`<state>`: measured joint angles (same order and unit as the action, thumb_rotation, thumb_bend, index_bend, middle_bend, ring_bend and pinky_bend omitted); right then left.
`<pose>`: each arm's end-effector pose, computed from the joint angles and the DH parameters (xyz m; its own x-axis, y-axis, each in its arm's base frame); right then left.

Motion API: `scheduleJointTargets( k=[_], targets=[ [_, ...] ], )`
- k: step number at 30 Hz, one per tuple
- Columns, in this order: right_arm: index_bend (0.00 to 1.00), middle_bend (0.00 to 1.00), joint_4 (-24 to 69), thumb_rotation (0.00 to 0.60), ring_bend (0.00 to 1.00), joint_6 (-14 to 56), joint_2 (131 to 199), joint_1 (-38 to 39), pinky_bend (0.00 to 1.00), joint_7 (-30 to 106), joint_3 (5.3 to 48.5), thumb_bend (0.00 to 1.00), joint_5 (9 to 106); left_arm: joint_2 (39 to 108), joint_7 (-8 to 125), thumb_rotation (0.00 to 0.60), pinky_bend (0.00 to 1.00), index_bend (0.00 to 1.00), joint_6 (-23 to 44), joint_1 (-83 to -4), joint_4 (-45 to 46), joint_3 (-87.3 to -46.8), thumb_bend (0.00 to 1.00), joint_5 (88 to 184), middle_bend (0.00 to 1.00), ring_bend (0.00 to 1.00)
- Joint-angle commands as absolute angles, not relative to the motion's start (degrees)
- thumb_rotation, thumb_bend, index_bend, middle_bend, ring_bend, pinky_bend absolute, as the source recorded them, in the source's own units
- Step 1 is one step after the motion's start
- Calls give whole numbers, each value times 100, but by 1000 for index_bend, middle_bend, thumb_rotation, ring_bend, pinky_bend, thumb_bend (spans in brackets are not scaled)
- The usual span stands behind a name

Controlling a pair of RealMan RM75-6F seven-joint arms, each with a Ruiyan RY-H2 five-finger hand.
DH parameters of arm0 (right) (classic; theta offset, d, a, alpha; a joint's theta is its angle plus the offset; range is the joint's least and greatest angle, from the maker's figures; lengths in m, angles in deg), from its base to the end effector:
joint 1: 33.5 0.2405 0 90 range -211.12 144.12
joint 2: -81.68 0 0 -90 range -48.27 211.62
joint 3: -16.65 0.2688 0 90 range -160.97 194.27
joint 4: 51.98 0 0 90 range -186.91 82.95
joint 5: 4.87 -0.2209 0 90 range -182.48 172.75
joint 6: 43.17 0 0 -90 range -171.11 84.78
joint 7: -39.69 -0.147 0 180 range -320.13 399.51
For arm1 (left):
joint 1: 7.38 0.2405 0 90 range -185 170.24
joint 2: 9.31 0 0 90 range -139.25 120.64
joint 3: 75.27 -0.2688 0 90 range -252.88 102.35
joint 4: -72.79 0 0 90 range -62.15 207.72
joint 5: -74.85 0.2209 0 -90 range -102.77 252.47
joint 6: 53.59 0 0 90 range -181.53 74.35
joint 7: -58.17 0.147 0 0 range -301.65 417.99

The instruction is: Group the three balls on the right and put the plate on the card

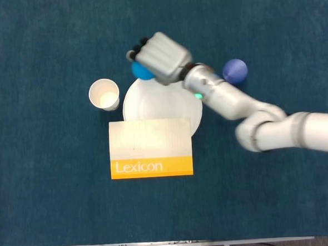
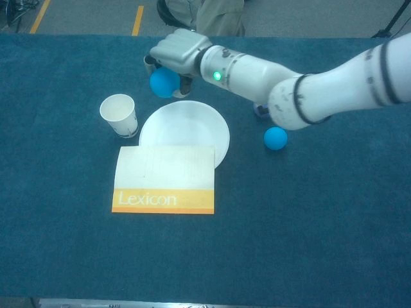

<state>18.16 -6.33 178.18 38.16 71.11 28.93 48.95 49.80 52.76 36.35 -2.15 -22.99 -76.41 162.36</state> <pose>0.0013 -0.4202 -0.0854 0.7372 -0.1223 0.6645 -0.5402 -0.6974 0.4710 -0.3433 0.1116 0.1786 0.3342 0.0471 0.9413 0.9319 0.1327 -0.3375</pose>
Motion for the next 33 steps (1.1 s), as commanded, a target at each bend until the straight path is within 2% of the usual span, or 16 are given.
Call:
scheduleJointTargets(
  k=[1,8,14,24,33],
  targets=[
    [394,356,2912,600,276,-206,16785,3200,512,7112,2425,269,5183,4996,5351,600,208,354,3588,-263,-2355,-7651,435,16284,309,271],
    [394,356,3517,600,276,107,16022,2574,512,6545,2026,269,5784,5046,5487,600,208,354,3467,-375,-2453,-7666,436,16366,309,271],
    [394,356,3607,600,276,320,15611,2142,512,6082,1709,269,6449,5080,5566,600,208,354,3329,-468,-2486,-7677,436,16366,309,271],
    [394,356,3531,600,276,525,15194,1667,512,5462,1437,269,7149,5134,5591,600,208,354,3229,-541,-2472,-7699,436,16342,309,271],
    [394,356,3262,600,277,515,15200,1369,513,5162,1261,271,7488,5191,5548,600,208,354,3105,-642,-2428,-7707,436,16345,309,271]
  ],
)
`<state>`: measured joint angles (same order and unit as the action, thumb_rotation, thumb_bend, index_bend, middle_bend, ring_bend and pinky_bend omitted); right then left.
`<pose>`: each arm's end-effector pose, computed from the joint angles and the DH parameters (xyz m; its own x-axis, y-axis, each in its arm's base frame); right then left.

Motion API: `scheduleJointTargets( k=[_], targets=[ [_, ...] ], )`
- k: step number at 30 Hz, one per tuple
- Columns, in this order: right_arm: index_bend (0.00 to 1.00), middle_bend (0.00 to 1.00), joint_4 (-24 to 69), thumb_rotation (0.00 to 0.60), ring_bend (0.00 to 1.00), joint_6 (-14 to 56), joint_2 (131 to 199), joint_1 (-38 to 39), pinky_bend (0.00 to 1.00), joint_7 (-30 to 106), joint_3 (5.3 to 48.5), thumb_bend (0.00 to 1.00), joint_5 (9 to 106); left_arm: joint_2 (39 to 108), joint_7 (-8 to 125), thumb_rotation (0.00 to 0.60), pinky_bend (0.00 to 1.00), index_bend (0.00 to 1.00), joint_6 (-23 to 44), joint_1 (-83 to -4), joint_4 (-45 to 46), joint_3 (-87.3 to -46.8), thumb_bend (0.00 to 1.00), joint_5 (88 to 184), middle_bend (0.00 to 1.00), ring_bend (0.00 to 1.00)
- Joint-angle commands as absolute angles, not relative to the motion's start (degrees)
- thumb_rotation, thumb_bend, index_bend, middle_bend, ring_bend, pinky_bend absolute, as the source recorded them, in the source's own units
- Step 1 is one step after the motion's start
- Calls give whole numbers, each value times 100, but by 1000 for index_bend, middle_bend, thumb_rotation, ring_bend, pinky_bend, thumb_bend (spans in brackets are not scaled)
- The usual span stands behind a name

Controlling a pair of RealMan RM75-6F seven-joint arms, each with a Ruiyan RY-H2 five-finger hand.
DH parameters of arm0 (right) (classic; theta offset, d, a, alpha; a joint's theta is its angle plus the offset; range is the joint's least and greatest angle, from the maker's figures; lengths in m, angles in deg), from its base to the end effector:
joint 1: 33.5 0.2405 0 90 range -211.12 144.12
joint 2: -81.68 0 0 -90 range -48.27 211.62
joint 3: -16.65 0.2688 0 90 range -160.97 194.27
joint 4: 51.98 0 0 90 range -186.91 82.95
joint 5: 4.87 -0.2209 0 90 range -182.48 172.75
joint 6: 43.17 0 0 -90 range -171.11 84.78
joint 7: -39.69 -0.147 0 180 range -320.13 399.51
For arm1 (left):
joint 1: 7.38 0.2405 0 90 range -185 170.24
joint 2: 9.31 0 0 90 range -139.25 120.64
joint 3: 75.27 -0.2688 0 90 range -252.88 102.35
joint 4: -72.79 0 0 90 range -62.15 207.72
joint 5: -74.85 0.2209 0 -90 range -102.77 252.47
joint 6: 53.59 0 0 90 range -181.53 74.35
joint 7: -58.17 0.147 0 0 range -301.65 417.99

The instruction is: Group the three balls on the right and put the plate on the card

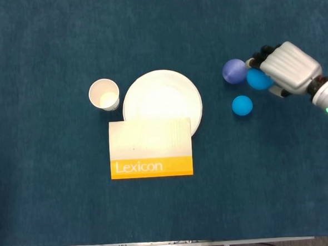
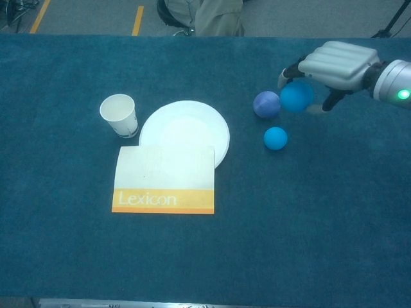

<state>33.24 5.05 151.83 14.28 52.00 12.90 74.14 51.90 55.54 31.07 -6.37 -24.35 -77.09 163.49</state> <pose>-0.2092 -0.3596 0.0447 0.7827 -0.2167 0.5835 -0.5802 -0.5934 0.5579 -0.3299 0.1330 0.1492 0.3184 0.1286 0.9392 0.9438 0.0500 -0.3268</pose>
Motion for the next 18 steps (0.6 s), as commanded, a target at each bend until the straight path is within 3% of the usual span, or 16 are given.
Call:
scheduleJointTargets(
  k=[1,7,18],
  targets=[
    [394,356,3238,600,278,505,15208,1347,511,5155,1243,271,7517,5192,5540,600,208,354,3105,-644,-2422,-7706,436,16337,309,271],
    [379,341,3021,600,257,381,15344,1254,441,5134,1154,270,7688,5216,5502,600,208,355,3019,-668,-2373,-7731,436,16270,310,271],
    [197,284,2812,600,176,284,15549,1191,282,5116,1169,270,7924,5190,5442,600,195,357,2989,-700,-2351,-7742,436,16232,311,271]
  ],
)
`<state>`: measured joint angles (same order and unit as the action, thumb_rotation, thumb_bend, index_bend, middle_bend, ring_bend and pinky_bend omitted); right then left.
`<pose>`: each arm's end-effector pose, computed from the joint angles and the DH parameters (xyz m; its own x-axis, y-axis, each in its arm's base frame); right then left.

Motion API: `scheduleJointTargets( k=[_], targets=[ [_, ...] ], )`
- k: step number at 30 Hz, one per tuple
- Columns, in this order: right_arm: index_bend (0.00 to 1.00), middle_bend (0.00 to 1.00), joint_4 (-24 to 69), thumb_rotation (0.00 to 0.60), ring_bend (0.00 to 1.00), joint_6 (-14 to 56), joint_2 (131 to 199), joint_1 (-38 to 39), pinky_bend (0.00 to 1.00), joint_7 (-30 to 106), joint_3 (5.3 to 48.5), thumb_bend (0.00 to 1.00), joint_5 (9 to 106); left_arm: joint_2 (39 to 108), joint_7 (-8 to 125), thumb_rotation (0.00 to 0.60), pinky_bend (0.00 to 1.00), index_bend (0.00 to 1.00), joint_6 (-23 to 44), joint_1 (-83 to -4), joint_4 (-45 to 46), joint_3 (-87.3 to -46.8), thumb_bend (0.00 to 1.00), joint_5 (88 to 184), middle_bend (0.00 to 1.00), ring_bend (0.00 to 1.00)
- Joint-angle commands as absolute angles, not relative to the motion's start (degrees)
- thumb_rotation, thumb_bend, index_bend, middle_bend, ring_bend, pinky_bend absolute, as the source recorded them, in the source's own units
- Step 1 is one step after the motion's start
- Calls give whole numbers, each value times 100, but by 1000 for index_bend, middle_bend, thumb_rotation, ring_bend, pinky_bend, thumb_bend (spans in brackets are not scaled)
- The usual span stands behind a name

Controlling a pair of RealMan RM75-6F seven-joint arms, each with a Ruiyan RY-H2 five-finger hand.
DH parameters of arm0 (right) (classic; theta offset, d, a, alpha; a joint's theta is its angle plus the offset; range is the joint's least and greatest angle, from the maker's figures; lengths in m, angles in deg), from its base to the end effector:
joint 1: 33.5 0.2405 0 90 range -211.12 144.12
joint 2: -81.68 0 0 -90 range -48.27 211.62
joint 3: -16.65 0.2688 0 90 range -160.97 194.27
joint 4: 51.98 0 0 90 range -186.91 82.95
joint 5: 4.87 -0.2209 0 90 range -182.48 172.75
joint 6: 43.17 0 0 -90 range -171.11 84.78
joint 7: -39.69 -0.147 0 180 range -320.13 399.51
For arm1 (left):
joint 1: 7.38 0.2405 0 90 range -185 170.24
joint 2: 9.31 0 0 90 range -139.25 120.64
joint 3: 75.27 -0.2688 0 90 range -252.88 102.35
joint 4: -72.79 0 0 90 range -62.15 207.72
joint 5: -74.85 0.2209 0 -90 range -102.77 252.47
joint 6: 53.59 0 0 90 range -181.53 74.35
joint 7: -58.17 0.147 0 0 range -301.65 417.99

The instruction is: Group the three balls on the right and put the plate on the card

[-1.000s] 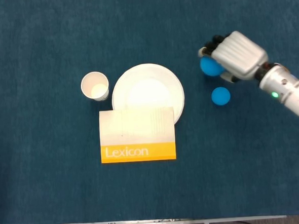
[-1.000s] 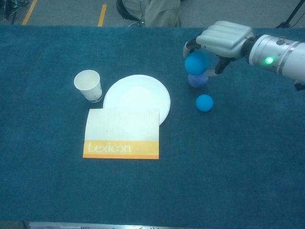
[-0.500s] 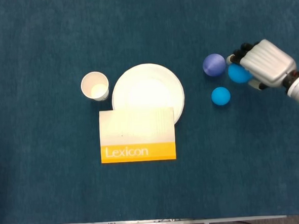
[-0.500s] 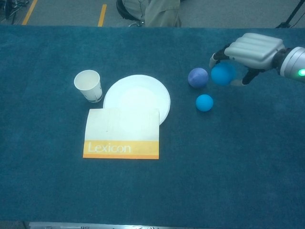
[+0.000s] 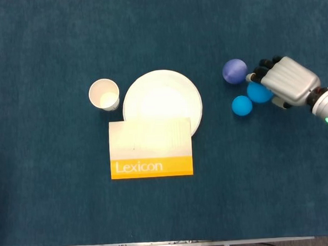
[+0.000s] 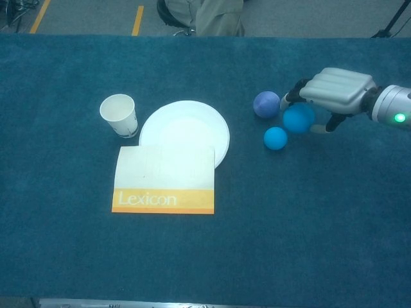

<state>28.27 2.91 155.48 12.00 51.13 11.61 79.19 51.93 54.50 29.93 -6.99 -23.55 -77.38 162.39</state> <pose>-0.2334 -0.3476 0.0223 0.8213 -0.2389 0.5180 -0.5359 -0.6343 0.5572 -0.3354 0.1348 0.1481 0.3113 0.1478 0.9387 0.9443 0.0628 -0.3231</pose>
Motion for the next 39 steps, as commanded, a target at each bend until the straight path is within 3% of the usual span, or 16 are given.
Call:
scheduleJointTargets(
  k=[1,20,28,39],
  targets=[
    [189,279,2802,600,171,277,15547,1185,274,5121,1175,270,7925,5190,5435,600,195,357,2982,-702,-2348,-7744,436,16228,311,271],
    [160,262,3317,600,157,433,15310,1179,259,4663,1249,270,8500,5199,5432,600,195,357,2957,-773,-2371,-7757,436,16261,311,271],
    [161,262,3584,600,157,139,15486,1395,260,4872,1213,270,8792,5177,5462,600,195,357,2979,-767,-2415,-7773,436,16264,311,271],
    [259,264,3628,600,156,-432,15816,1661,262,5771,1315,270,8638,5174,5360,600,195,357,3041,-707,-2344,-7813,436,16254,311,271]
  ],
)
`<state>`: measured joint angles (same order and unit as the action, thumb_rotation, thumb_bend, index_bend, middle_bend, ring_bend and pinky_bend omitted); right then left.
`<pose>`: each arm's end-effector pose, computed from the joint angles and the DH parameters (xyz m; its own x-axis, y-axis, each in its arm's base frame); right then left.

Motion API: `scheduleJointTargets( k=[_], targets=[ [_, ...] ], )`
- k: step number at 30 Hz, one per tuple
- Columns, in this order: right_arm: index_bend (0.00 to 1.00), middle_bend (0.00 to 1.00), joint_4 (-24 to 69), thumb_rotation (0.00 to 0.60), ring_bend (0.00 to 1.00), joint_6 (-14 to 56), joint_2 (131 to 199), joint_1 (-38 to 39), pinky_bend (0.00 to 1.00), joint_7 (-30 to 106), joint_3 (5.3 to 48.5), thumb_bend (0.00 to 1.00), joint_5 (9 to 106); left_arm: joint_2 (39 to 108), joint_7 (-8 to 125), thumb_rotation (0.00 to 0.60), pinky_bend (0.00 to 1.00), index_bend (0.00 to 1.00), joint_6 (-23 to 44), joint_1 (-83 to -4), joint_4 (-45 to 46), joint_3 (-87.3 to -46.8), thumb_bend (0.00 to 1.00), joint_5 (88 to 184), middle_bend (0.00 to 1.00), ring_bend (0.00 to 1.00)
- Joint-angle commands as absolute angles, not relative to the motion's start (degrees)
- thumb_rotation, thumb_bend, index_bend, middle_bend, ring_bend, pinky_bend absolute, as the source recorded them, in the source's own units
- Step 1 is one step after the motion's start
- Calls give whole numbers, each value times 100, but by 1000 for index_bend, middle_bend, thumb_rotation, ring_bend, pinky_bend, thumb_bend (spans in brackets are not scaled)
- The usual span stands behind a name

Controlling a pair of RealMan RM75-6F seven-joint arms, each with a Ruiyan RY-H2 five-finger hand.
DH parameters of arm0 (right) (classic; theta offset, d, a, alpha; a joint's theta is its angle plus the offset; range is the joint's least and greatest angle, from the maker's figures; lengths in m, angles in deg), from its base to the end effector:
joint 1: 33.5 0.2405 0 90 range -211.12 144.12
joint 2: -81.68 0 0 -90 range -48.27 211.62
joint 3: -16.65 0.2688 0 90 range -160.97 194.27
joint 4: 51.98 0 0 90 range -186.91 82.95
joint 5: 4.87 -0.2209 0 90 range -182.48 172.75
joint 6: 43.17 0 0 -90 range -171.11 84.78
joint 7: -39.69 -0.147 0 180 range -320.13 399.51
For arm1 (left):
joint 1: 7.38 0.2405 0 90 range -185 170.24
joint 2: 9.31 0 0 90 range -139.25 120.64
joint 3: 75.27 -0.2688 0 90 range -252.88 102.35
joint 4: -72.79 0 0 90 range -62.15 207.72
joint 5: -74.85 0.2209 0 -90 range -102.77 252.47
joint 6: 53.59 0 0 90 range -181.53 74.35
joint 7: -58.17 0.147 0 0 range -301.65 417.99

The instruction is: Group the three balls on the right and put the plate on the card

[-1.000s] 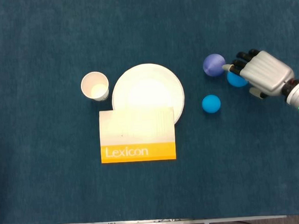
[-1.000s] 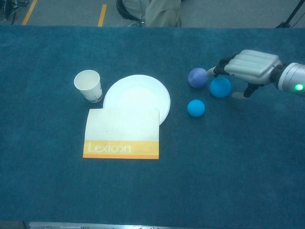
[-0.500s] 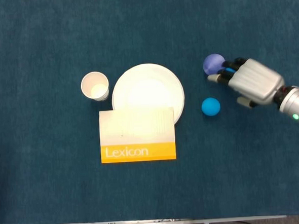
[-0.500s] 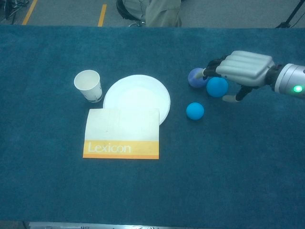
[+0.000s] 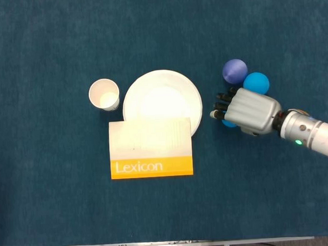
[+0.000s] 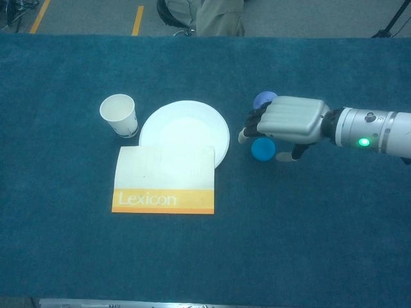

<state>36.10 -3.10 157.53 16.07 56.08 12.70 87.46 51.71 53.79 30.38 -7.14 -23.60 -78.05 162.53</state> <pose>-0.1731 -0.3132 -0.0208 0.8772 -0.1456 0.4575 -0.3575 -0.8342 0.4199 -0.3353 0.1331 0.1488 0.3030 0.1501 0.9411 0.9472 0.0613 -0.3147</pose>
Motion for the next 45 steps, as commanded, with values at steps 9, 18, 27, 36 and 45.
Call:
scheduleJointTargets(
  k=[9,18,27,36,45],
  targets=[
    [364,297,3534,600,160,-697,15949,1683,321,6207,1344,274,8245,5164,5177,600,195,357,3040,-698,-2253,-7846,436,16294,311,271],
    [409,318,3514,600,171,-714,15887,1680,332,6472,1370,280,8014,5150,5052,600,195,357,3037,-698,-2206,-7864,436,16320,311,271],
    [409,318,3641,600,171,-640,15563,1644,332,6650,1370,280,7850,5176,5066,600,195,357,2988,-728,-2227,-7876,435,16340,311,271],
    [414,318,3865,600,171,-362,15402,1570,332,6378,1406,280,7997,5155,5164,600,195,357,2998,-749,-2297,-7868,436,16363,311,271],
    [382,318,4198,600,171,-142,15342,1721,333,5843,1578,279,8449,5088,5290,600,195,357,3065,-727,-2414,-7867,436,16373,311,271]
  ],
)
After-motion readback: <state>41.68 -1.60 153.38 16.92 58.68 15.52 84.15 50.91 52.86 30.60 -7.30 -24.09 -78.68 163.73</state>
